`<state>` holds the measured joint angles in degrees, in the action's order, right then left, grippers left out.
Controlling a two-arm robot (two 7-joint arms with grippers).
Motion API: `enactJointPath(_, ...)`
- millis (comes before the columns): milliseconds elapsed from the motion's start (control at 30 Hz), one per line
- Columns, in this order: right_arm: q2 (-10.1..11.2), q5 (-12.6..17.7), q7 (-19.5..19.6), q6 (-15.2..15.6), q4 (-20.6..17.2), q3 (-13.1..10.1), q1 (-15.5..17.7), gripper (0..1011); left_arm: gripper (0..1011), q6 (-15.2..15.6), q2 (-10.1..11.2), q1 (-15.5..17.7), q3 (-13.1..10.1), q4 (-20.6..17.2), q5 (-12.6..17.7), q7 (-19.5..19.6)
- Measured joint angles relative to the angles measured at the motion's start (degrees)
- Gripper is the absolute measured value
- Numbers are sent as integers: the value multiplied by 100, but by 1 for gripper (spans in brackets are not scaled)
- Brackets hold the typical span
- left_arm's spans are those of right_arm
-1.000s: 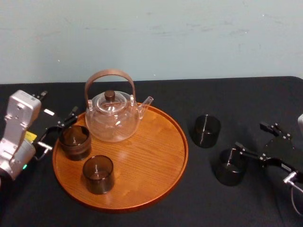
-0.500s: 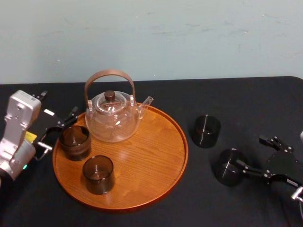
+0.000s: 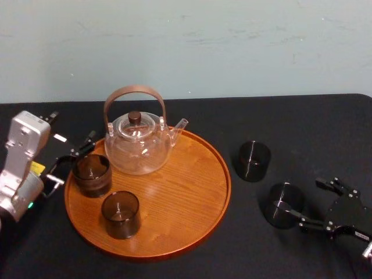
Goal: Pick up the glass from the table and place it on the tray.
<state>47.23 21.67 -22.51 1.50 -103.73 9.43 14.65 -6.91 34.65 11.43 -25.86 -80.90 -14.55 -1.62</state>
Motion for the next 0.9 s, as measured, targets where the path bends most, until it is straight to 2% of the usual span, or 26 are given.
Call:
enactJointPath(300,-101,-23,-169,108,13,-51,26,1002,1001,0,0,0,0,0,0,0)
enactJointPath(633,-378,46,-140,703,120,-97,-104,1002,1001,0,0,0,0,0,0,0)
enactJointPath(900,-474,114,-175,998,177,-71,-236,1002,1001,0,0,0,0,0,0,0)
